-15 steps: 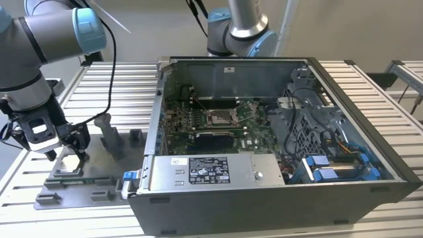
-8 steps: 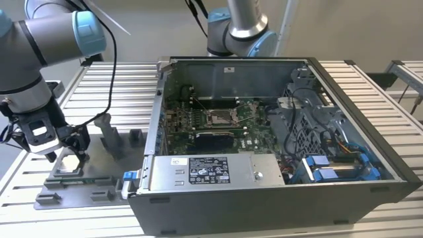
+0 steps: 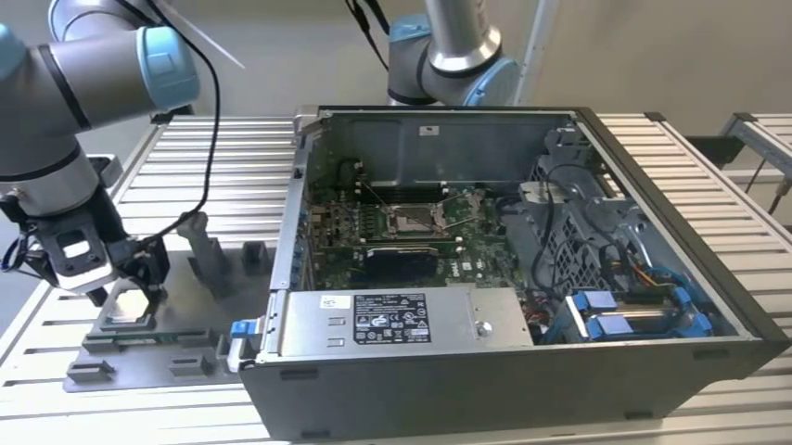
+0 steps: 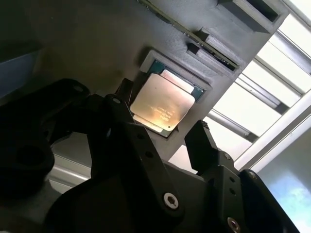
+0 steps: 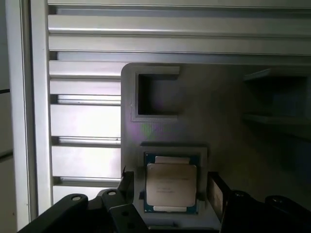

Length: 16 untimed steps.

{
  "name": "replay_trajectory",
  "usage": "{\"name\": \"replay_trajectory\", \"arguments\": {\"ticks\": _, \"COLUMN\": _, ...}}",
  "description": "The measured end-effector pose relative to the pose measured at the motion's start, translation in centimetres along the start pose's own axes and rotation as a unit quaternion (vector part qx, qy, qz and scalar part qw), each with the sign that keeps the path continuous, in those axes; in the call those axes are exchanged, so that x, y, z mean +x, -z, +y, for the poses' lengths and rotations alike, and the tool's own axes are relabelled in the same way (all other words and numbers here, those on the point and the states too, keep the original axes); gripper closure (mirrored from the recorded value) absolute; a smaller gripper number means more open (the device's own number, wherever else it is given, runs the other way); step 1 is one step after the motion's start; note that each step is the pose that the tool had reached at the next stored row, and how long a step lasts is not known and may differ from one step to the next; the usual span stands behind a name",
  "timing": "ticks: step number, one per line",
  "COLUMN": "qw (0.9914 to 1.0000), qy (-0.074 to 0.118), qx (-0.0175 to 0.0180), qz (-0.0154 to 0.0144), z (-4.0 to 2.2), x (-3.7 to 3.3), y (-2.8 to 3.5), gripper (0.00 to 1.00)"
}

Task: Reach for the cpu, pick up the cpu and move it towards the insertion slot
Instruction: 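Pick up the cpu and move it towards the insertion slot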

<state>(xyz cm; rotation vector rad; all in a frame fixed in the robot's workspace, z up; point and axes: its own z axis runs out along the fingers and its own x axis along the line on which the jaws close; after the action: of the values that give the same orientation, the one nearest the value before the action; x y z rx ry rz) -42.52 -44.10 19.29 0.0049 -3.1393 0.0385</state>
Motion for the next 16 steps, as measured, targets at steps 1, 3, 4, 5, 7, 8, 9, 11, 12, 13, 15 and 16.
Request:
{"name": "replay_trajectory", "arguments": {"ticks": 1, "qw": 1.00000, "qy": 0.000, "qx": 0.0000, "qz": 0.0000, "z": 0.00, "x": 0.00, "y": -0.07, "gripper": 0.00}}
{"name": "replay_trajectory", "arguments": {"ticks": 3, "qw": 1.00000, "qy": 0.000, "qx": 0.0000, "qz": 0.0000, "z": 0.00, "x": 0.00, "y": -0.20, "gripper": 0.00}}
{"name": "replay_trajectory", "arguments": {"ticks": 4, "qw": 1.00000, "qy": 0.000, "qx": 0.0000, "qz": 0.0000, "z": 0.00, "x": 0.00, "y": -0.27, "gripper": 0.00}}
{"name": "replay_trajectory", "arguments": {"ticks": 5, "qw": 1.00000, "qy": 0.000, "qx": 0.0000, "qz": 0.0001, "z": 0.00, "x": 0.00, "y": -0.34, "gripper": 0.00}}
{"name": "replay_trajectory", "arguments": {"ticks": 7, "qw": 1.00000, "qy": 0.000, "qx": 0.0000, "qz": 0.0001, "z": 0.00, "x": 0.00, "y": -0.47, "gripper": 0.00}}
{"name": "replay_trajectory", "arguments": {"ticks": 8, "qw": 1.00000, "qy": 0.000, "qx": 0.0001, "qz": 0.0001, "z": 0.00, "x": 0.00, "y": -0.52, "gripper": 0.00}}
{"name": "replay_trajectory", "arguments": {"ticks": 9, "qw": 1.00000, "qy": 0.000, "qx": 0.0001, "qz": 0.0001, "z": 0.00, "x": 0.00, "y": -0.55, "gripper": 0.00}}
{"name": "replay_trajectory", "arguments": {"ticks": 11, "qw": 1.00000, "qy": 0.000, "qx": 0.0000, "qz": 0.0000, "z": 0.00, "x": 0.02, "y": -0.60, "gripper": 0.00}}
{"name": "replay_trajectory", "arguments": {"ticks": 12, "qw": 1.00000, "qy": 0.000, "qx": 0.0000, "qz": 0.0000, "z": 0.00, "x": 0.03, "y": -0.61, "gripper": 0.00}}
{"name": "replay_trajectory", "arguments": {"ticks": 13, "qw": 1.00000, "qy": 0.000, "qx": 0.0000, "qz": 0.0000, "z": 0.00, "x": 0.03, "y": -0.61, "gripper": 0.00}}
{"name": "replay_trajectory", "arguments": {"ticks": 15, "qw": 1.00000, "qy": 0.000, "qx": 0.0000, "qz": 0.0000, "z": 0.00, "x": 0.03, "y": -0.62, "gripper": 0.00}}
{"name": "replay_trajectory", "arguments": {"ticks": 16, "qw": 1.00000, "qy": 0.000, "qx": 0.0000, "qz": 0.0000, "z": 0.00, "x": 0.03, "y": -0.62, "gripper": 0.00}}
